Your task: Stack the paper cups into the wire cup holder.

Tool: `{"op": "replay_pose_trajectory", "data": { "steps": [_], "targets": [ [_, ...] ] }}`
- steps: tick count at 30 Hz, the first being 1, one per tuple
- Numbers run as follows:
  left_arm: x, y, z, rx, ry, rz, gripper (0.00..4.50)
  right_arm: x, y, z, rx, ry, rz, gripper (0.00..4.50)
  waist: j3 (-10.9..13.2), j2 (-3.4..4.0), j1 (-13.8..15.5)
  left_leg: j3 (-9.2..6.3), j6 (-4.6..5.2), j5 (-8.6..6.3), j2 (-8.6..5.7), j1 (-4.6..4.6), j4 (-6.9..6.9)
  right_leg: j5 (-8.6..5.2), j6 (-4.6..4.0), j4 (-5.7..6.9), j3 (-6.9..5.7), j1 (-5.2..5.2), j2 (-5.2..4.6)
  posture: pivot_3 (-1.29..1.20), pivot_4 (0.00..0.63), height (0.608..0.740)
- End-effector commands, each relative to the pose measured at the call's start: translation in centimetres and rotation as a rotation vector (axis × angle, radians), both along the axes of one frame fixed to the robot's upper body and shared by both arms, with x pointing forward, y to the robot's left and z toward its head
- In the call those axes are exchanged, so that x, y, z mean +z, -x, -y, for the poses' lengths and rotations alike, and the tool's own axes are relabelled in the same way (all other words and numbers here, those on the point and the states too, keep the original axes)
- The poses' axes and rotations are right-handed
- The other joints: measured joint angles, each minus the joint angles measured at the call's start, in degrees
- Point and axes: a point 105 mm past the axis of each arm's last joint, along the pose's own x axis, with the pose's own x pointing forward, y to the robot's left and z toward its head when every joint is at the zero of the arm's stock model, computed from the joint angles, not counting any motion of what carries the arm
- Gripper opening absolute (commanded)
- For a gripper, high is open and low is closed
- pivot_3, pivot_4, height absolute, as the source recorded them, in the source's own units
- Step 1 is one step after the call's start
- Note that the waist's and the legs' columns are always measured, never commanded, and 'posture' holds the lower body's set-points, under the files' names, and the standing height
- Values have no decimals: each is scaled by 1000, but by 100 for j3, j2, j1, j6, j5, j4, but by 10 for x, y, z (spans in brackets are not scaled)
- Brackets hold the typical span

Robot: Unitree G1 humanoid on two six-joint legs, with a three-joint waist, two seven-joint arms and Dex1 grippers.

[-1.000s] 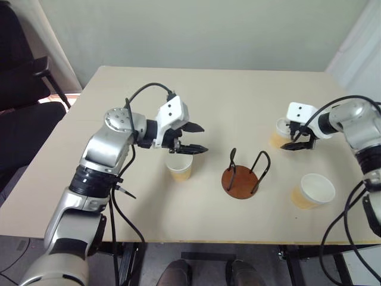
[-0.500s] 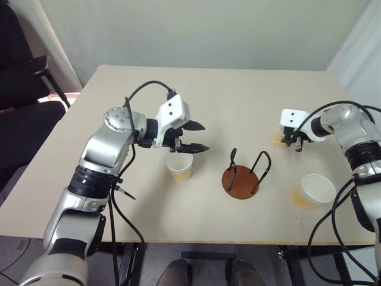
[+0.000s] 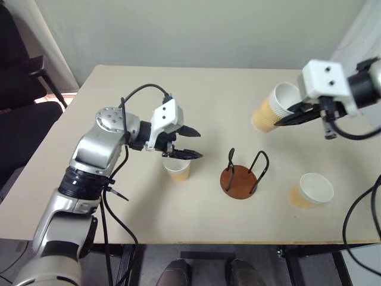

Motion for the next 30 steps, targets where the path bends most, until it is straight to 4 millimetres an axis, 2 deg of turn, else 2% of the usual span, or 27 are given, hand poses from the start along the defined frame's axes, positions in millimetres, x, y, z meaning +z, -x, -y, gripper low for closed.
{"op": "replay_pose_trajectory", "data": {
  "steps": [1,3,6,20,24,27,30],
  "targets": [
    [13,3,2,-26,4,56,3291,-12,10,-4,46,75,-25,50,0,-1,2,-1,2,1,0,5,6,0,-1,4,1,6,-1,0,150,740],
    [14,2,1,-19,2,63,3291,-29,5,-1,55,142,-23,50,0,-3,-4,-1,9,9,-3,8,12,6,-6,9,1,6,-4,0,150,740],
    [12,1,-1,-3,-8,71,3291,-40,1,0,71,172,-27,50,0,-2,-20,1,11,23,-1,21,6,13,-13,24,1,8,-6,0,150,740],
    [9,3,-5,13,-15,76,3291,-63,-2,-19,172,202,-55,50,0,-2,-39,3,11,27,2,18,-4,14,-13,22,-1,0,-4,0,150,740],
    [9,2,-6,16,-19,82,3291,-69,-6,-18,178,235,-46,50,0,-2,-39,3,11,27,2,18,-3,15,-14,23,-1,0,-4,0,150,740],
    [7,3,-9,17,-44,79,3291,-72,-9,-16,167,247,-41,550,0,-2,-40,2,11,27,2,18,-4,15,-14,23,-1,0,-4,0,150,740],
    [5,3,-14,25,-65,77,3291,-72,-14,-17,133,201,-38,1569,0,-2,-45,2,11,27,2,18,-7,15,-14,23,-1,-1,-4,0,150,740]
  ]
}}
